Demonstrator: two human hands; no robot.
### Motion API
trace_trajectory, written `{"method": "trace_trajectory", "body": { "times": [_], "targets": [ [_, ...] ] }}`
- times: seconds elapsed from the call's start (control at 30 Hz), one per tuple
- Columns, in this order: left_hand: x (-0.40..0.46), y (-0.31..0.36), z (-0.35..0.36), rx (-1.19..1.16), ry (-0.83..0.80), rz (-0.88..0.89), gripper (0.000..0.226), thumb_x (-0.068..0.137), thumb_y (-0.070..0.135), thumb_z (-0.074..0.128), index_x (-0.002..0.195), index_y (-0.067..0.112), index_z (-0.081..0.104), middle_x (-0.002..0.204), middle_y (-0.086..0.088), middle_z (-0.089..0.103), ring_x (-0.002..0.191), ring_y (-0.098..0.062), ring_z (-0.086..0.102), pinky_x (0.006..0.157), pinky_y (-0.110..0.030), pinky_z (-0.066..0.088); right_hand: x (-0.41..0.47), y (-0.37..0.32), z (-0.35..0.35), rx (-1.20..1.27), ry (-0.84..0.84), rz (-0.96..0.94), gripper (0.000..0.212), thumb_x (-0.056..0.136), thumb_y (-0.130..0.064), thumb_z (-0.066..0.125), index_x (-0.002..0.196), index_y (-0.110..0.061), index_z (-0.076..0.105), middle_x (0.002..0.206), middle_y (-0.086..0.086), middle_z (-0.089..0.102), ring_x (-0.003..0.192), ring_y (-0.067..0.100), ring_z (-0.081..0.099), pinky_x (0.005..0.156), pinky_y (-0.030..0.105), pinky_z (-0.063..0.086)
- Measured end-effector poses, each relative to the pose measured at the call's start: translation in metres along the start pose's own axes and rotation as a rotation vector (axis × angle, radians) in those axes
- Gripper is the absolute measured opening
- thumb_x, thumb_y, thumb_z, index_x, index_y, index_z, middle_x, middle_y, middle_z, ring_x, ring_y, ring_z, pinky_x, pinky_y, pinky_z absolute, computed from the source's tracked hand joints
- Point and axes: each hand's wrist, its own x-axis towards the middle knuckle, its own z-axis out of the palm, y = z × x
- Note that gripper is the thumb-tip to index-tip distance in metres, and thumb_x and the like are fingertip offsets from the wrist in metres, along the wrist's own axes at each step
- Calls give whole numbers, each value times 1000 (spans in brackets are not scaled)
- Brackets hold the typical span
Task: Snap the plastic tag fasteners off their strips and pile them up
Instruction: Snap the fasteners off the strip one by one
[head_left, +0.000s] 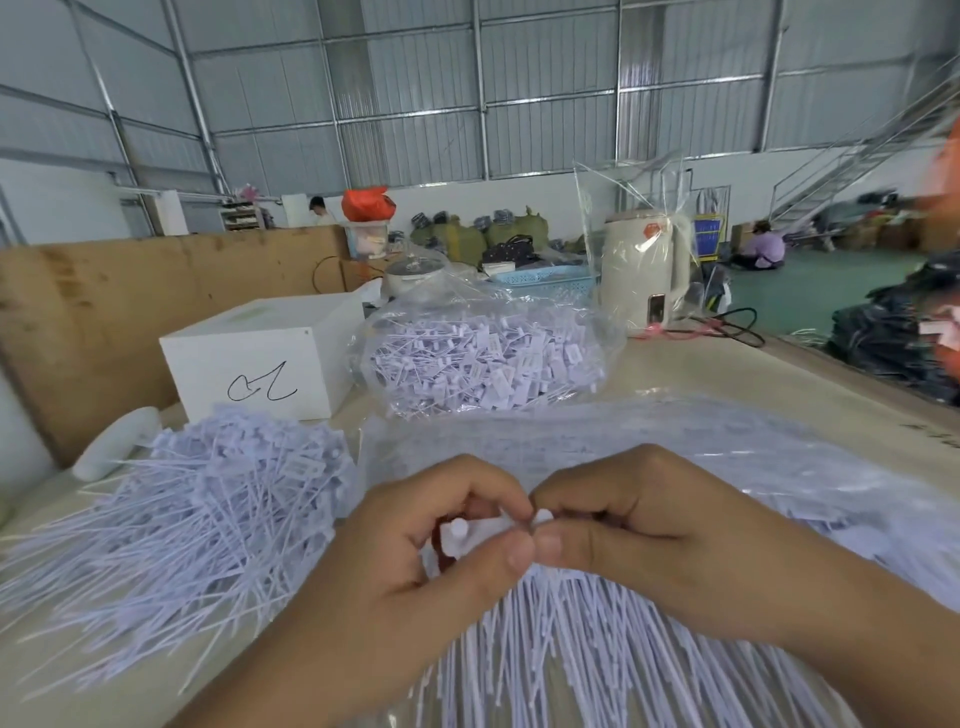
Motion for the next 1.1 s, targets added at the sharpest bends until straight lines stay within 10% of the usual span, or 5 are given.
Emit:
{"method": "trace_trajectory", "body": {
  "times": [0.4, 0.53, 0.7, 0.97, 1.1],
  "targets": [
    [-1, -4, -22, -468, -610, -348, 39, 67, 30, 87, 60, 28, 49, 63, -2, 52, 49, -1, 41, 50, -12, 34, -3, -3, -9, -45, 59, 154, 41, 91, -40, 59, 62, -14, 48, 55, -6, 33, 52, 10, 32, 51, 28, 28],
    [0, -2, -5, -364, -280, -307, 51, 68, 23, 81, 47, 28, 35, 48, 12, 27, 43, -3, 26, 48, -14, 29, 0, -5, -4, 16, 258, 124, 41, 85, -49, 56, 59, -18, 46, 53, -9, 30, 49, 10, 29, 48, 23, 26],
    [0, -7, -1, -327, -35, -280, 49, 64, 30, 79, 45, 27, 33, 46, 13, 24, 41, -6, 22, 45, -16, 23, -1, -10, -5, 66, 61, 224, 40, 79, -54, 62, 71, -15, 60, 48, -11, 33, 43, 4, 27, 45, 19, 23],
    [6, -14, 3, -359, 427, -410, 46, 56, 24, 81, 41, 21, 37, 41, 6, 30, 36, -13, 30, 50, -26, 31, 6, -16, 18, -293, 616, 133, 47, 78, -64, 44, 65, -19, 46, 49, -10, 48, 37, 10, 38, 38, 21, 30],
    [6, -9, -9, -495, 186, -395, 43, 55, 22, 79, 50, 21, 37, 42, 7, 27, 38, -12, 26, 47, -23, 20, 0, -15, 4, 66, 370, 103, 37, 80, -55, 59, 66, -21, 53, 49, -9, 32, 43, 7, 27, 41, 19, 22]
  ]
}}
